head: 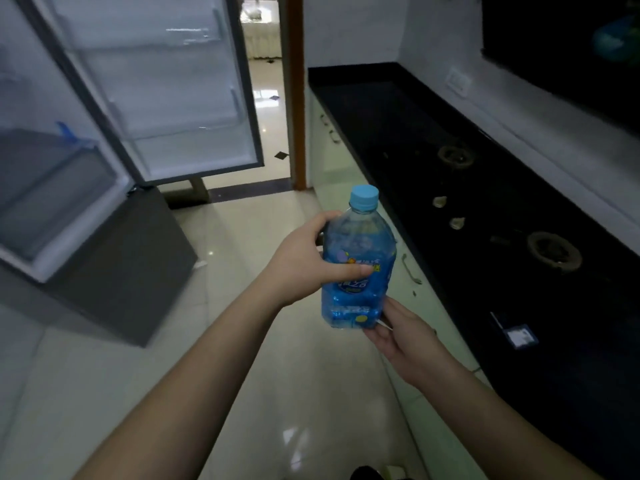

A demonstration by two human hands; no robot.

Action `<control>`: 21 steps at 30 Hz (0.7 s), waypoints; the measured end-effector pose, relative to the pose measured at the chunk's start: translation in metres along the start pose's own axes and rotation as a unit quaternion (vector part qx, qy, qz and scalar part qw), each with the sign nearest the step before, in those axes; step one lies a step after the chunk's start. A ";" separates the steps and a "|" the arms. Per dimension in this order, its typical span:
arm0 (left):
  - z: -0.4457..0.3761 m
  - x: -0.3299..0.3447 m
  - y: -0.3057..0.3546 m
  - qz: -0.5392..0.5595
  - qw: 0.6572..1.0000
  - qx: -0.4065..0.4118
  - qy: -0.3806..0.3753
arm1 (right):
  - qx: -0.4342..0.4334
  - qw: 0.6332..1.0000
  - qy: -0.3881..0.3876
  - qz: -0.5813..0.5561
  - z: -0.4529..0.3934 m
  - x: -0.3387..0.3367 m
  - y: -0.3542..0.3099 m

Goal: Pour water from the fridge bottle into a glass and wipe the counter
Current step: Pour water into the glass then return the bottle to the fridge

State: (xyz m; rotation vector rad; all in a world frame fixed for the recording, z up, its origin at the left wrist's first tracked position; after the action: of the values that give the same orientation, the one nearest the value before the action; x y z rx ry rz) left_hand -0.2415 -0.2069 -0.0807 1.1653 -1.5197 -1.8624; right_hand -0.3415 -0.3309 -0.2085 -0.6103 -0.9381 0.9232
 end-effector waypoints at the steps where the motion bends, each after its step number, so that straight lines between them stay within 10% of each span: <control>1: 0.009 -0.013 -0.003 -0.006 1.000 -0.002 0.010 | 0.007 1.000 -0.009 0.007 -0.002 0.014 0.004; 21: 0.097 -0.242 -0.021 -0.055 0.968 -0.059 0.236 | 0.086 0.954 -0.255 0.132 -0.093 0.251 0.023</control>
State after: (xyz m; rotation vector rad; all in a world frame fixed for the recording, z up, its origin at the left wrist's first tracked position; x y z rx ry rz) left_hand -0.1903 0.0421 -0.0208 1.5268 -1.0846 -1.5637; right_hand -0.1999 -0.1064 -0.1683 -0.3546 -1.2352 1.4297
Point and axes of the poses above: each hand's wrist, its own z-axis away from the middle knuckle, its own x-axis out of the palm, y = z × x, the point moved 10 cm from there along -z, towards the middle knuckle, and after that the axes turned 4 degrees about -y, right-handed, at the moved point
